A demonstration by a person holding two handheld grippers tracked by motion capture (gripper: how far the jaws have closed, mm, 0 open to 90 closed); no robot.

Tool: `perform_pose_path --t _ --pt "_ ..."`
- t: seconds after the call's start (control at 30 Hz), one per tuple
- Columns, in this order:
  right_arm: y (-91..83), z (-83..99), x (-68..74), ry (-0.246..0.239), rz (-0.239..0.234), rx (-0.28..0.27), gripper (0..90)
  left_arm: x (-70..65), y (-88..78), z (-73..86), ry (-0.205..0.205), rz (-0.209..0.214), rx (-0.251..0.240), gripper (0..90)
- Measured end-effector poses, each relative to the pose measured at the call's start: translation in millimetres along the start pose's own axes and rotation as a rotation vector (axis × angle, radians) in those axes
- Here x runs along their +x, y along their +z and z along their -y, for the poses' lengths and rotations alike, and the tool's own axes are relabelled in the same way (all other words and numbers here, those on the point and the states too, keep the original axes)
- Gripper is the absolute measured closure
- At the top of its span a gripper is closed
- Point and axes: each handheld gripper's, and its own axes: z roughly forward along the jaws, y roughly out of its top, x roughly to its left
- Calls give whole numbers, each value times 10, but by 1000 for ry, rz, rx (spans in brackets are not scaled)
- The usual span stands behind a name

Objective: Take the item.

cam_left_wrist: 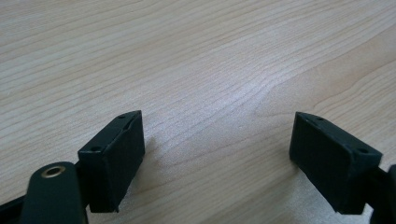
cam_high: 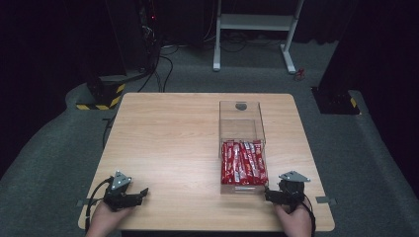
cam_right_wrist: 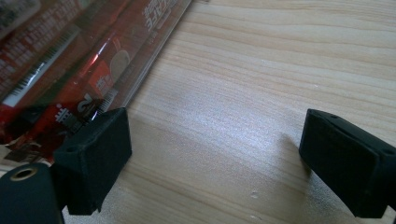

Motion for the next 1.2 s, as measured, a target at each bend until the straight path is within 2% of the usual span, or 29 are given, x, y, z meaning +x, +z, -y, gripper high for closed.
perform_pose_path --t 0.93,1.2 --pt "0 0 0 0 0 0 91 6 1 -24 -7 -4 17 185" --pt "0 -1 0 0 0 0 91 -13 -8 -70 -5 -17 42 238"
